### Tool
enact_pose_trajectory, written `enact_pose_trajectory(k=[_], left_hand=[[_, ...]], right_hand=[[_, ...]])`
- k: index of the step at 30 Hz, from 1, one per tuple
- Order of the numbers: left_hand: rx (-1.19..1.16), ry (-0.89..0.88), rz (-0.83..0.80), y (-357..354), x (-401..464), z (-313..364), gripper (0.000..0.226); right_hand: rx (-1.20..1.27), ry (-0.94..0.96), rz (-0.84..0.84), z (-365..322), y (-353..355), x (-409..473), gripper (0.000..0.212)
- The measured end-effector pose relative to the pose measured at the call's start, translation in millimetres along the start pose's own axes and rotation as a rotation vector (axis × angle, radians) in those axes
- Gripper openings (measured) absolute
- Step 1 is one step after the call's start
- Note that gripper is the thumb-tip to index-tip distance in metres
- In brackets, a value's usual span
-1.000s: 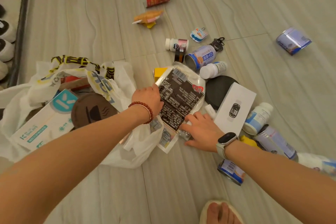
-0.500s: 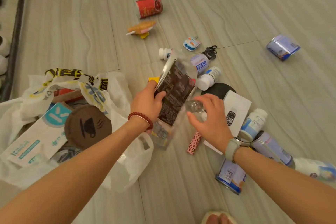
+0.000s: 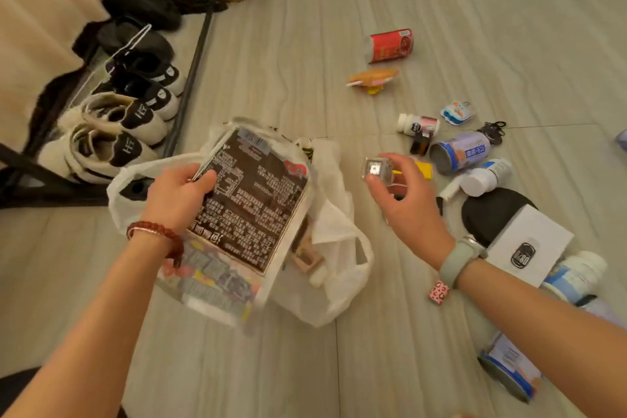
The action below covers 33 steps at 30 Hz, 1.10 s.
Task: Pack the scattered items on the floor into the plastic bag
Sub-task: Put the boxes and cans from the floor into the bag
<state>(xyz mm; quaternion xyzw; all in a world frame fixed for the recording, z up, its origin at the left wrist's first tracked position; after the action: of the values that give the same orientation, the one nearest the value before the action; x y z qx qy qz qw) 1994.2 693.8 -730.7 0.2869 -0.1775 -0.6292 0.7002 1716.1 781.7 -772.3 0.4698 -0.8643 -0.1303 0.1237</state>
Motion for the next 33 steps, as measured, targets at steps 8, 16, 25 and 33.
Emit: enact_pose_trajectory(k=[8,16,25,33], left_hand=[[0.291,0.096,0.016,35.2,7.0,-53.0,0.017],[0.272,0.112,0.014,47.5,7.8,-66.2,0.026],[0.281,0.072,-0.069,35.8,6.8,-56.1,0.023],[0.442,-0.011,-0.110,16.7,-1.8,-52.4,0.019]], right_hand=[[-0.248,0.114,-0.534,-22.3,-106.5,-2.9,0.041],[-0.473,0.282,-0.607,-25.7,-164.0,15.4,0.054],[-0.985,0.065,-0.442,46.6,-121.5,34.7,0.045],[-0.714,-0.253,-0.429,66.8,-124.3,30.6,0.057]])
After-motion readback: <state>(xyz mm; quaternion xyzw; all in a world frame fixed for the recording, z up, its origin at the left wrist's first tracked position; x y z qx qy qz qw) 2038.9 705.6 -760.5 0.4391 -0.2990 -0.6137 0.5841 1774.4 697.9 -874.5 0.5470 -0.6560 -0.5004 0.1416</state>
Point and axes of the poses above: each hand's wrist, its own x-axis towards the middle knuckle, its own y-axis out of the back of the hand, z = x × y, the point moved 6 cm from there along x, towards the middle knuckle, and after that the axes turned 10 degrees about z, right-handed, at the moved point
